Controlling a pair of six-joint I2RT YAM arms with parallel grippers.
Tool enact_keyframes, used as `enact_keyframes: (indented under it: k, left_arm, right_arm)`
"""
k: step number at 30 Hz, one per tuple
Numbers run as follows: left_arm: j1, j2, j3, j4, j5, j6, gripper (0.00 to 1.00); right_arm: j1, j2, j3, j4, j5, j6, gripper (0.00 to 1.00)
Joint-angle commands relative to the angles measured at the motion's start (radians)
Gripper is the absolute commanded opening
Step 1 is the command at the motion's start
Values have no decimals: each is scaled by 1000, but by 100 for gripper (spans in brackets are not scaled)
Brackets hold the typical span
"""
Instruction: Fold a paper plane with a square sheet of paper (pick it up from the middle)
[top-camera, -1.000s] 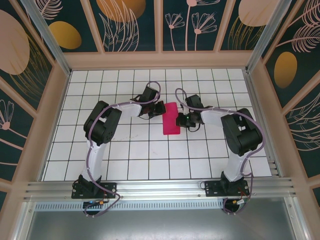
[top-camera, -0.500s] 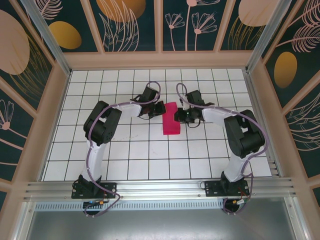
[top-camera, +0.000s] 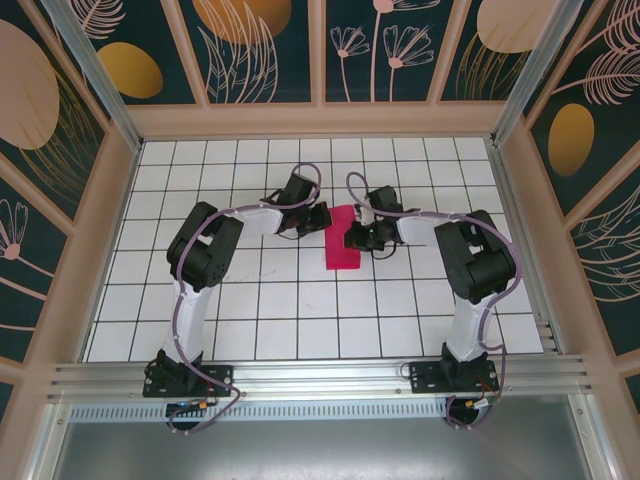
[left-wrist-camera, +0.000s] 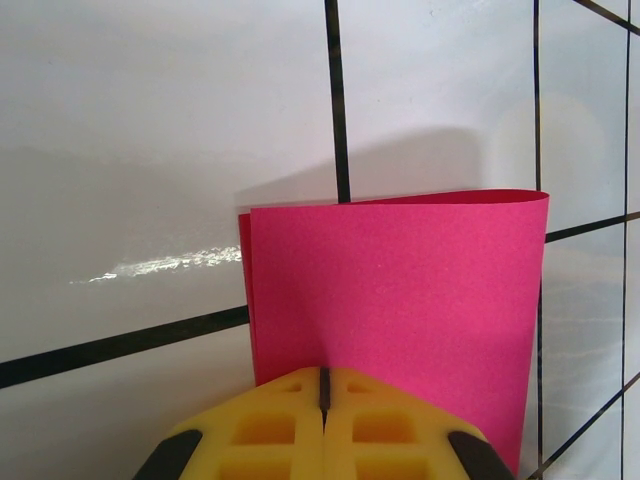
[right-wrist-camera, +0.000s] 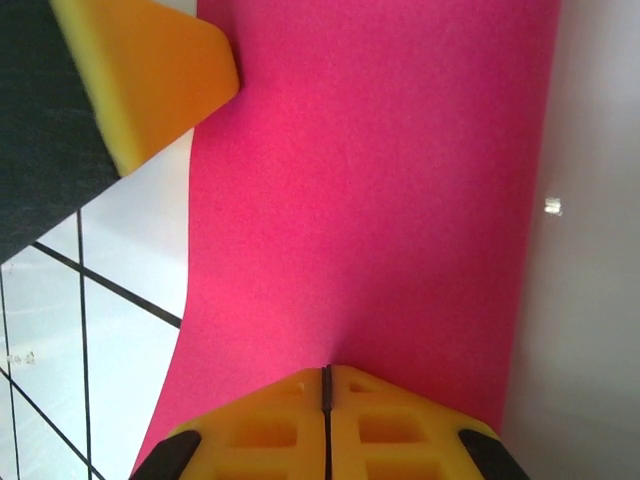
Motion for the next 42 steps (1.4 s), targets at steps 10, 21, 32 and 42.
enact_keyframes:
  k: [10, 21, 32, 42]
  left_arm:
    - [6, 136, -86, -199, -170, -9, 1]
    - [6, 129, -87, -199, -168, -1, 1]
    - [6, 125, -89, -198, -165, -1, 0]
    - [6, 125, -98, -200, -171, -1, 0]
  right_arm:
    - [1, -196, -299, -39, -42, 18, 7]
    - [-22, -261, -121, 70, 3, 106, 7]
    - [-34, -1, 51, 194, -19, 146, 0]
    - [-45, 95, 71, 229, 23, 164, 0]
